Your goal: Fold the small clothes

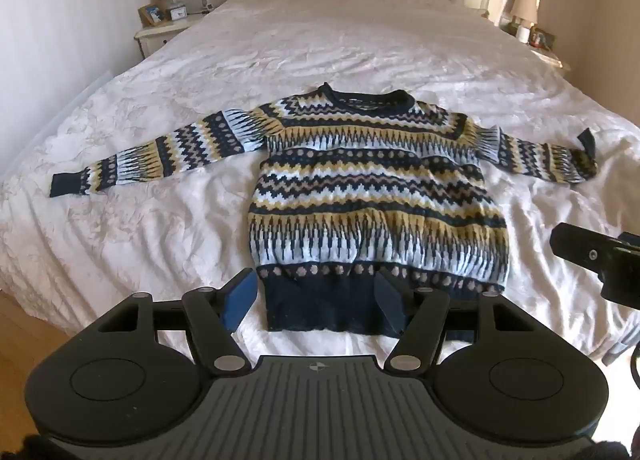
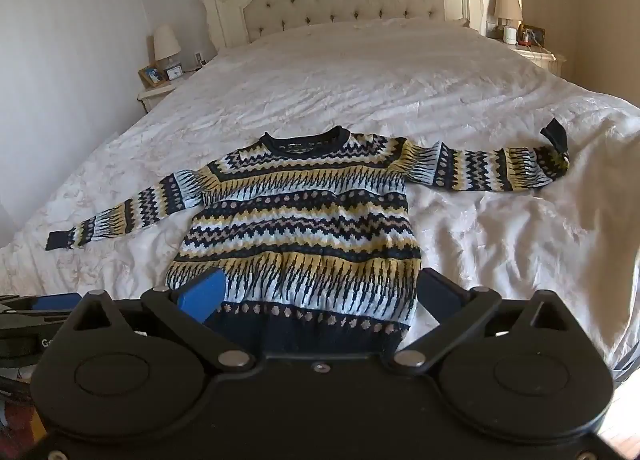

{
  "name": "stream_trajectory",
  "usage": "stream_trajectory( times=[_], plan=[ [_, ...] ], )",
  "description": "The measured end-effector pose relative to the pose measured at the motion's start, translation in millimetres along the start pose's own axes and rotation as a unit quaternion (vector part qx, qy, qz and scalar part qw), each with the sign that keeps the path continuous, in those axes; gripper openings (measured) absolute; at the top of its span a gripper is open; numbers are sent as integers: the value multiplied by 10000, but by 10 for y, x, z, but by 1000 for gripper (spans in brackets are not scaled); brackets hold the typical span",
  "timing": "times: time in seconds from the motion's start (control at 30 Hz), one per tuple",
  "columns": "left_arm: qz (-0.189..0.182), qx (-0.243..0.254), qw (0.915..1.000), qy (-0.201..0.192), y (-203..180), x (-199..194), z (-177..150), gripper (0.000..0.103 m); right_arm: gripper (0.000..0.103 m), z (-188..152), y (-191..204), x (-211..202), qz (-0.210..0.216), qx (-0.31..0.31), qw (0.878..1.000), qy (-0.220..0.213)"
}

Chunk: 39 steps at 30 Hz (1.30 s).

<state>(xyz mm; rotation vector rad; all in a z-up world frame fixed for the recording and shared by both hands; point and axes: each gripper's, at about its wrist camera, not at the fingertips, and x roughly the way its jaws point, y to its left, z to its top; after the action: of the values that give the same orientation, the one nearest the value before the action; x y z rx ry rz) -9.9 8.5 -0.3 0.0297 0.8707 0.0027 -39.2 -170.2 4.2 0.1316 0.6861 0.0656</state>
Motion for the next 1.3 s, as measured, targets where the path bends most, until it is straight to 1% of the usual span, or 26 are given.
stream_trajectory(
  times=[0.5,0.8,1.3],
  plan=[
    [-89,168,9997,180,-97,4,35,64,101,33,-11,20,-25,72,10000,-9],
    [-28,170,9995,266,-101,40,39,64,101,34,-22,54,-73,124,9999,36],
    [122,26,9995,301,-47,90,47,64,101,4,-62,185,-125,206,9991,346]
  ],
)
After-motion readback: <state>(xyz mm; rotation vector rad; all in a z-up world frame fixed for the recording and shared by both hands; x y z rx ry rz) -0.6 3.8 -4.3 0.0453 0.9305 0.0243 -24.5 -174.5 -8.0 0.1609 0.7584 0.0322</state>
